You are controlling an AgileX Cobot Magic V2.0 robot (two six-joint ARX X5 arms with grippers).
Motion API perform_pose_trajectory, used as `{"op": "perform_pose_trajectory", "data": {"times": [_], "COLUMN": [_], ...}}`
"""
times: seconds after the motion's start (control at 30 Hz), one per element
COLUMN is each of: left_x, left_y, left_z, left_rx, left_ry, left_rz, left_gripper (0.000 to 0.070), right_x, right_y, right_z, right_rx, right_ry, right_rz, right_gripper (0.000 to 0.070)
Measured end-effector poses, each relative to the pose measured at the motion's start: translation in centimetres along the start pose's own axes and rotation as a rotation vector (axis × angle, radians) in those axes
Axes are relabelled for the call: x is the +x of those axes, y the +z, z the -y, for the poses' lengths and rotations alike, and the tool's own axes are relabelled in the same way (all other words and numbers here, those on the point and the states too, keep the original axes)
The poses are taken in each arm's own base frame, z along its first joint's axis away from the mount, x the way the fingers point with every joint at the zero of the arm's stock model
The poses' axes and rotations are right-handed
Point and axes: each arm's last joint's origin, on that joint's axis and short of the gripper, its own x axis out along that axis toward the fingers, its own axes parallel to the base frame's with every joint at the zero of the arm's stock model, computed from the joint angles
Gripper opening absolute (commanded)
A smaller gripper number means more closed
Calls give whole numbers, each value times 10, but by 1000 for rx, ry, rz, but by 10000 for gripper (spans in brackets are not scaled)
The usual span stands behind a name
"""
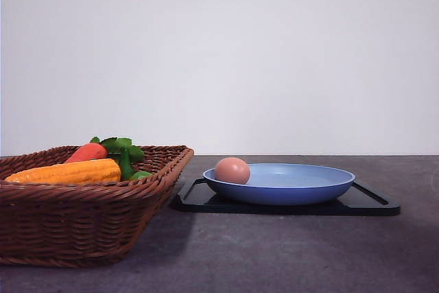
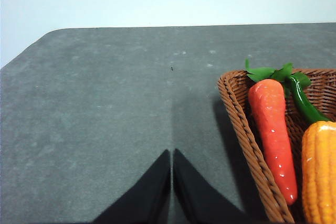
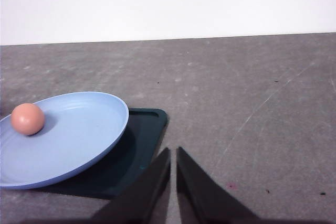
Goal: Transfer egg from basket to plate and serve
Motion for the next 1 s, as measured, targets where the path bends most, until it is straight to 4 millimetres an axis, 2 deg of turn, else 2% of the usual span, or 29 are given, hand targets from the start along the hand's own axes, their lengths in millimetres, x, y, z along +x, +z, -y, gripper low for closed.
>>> {"op": "perform_pose_trajectory", "data": {"times": [1.0], "left_x": [0], "left_y": [0], "left_z": [0], "left_rx": [0], "left_ry": [0], "left_rz": [0], "left_gripper": [0], "right_x": [0], "right_y": [0], "right_z": [0], "right_rx": [0], "right_ry": [0], "right_rz": [0], "right_gripper": [0]}}
